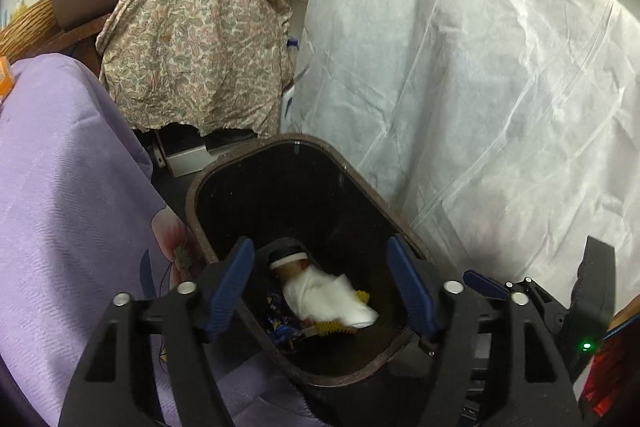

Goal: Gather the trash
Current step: 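Drop the tissue and yellow net into the bin by opening both grippers, then grasp the orange foam net with the left gripper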

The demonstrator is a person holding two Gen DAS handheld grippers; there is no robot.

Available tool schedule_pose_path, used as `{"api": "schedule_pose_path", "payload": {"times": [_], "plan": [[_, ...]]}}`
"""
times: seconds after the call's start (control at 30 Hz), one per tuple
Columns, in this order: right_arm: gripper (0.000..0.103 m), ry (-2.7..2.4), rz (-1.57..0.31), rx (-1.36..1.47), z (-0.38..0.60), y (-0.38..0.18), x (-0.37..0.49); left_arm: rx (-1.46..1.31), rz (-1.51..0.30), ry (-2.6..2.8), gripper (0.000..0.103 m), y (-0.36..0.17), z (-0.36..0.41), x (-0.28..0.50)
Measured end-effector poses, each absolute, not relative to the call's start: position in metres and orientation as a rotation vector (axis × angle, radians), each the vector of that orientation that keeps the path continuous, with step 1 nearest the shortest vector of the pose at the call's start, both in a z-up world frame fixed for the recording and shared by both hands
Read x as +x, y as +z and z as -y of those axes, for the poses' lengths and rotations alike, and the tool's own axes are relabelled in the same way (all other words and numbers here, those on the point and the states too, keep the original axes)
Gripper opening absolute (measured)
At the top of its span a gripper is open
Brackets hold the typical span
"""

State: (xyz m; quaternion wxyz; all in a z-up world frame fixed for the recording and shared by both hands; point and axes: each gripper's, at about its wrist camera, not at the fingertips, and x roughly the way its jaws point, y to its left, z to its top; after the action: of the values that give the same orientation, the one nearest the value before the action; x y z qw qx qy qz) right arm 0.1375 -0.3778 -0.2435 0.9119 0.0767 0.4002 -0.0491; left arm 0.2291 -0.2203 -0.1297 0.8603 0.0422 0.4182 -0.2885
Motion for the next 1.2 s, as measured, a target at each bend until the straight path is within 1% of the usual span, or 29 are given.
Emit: {"api": "schedule_pose_path", "payload": {"times": [0.13,0.2,0.27,0.3,0.33,0.4,0.53,0.67,0.87,1.07,1.2], "plan": [[0.077,-0.111,-0.781,0.157,0.380,-0.239,0.137,0.040,-0.858,-0.619,0.079,-0.117,0.216,0.221],[0.077,-0.123,-0.720,0.140,0.377,-0.232,0.131,0.031,-0.832,-0.628,0.082,-0.108,0.213,0.213],[0.077,-0.121,-0.615,0.109,0.372,-0.220,0.121,0.033,-0.801,-0.641,0.084,-0.099,0.208,0.203],[0.078,-0.121,-0.615,0.109,0.372,-0.220,0.121,0.035,-0.789,-0.645,0.085,-0.095,0.206,0.199],[0.086,-0.115,-0.573,0.092,0.369,-0.215,0.118,0.038,-0.778,-0.648,0.087,-0.091,0.204,0.195],[0.093,-0.097,-0.552,0.061,0.362,-0.206,0.118,0.036,-0.756,-0.648,0.089,-0.083,0.195,0.186],[0.093,-0.085,-0.562,0.051,0.352,-0.192,0.122,0.032,-0.723,-0.630,0.091,-0.066,0.173,0.175],[0.093,-0.044,-0.553,0.109,0.345,-0.175,0.125,0.017,-0.700,-0.573,0.094,-0.050,0.138,0.170],[0.093,0.039,-0.550,0.132,0.321,-0.150,0.130,-0.002,-0.663,-0.386,0.097,-0.037,0.061,0.168],[0.094,0.114,-0.566,0.111,0.288,-0.136,0.140,-0.019,-0.646,-0.170,0.097,-0.035,-0.018,0.174],[0.094,0.178,-0.548,0.099,0.264,-0.127,0.143,-0.022,-0.708,-0.113,0.097,-0.047,-0.050,0.193]]}}
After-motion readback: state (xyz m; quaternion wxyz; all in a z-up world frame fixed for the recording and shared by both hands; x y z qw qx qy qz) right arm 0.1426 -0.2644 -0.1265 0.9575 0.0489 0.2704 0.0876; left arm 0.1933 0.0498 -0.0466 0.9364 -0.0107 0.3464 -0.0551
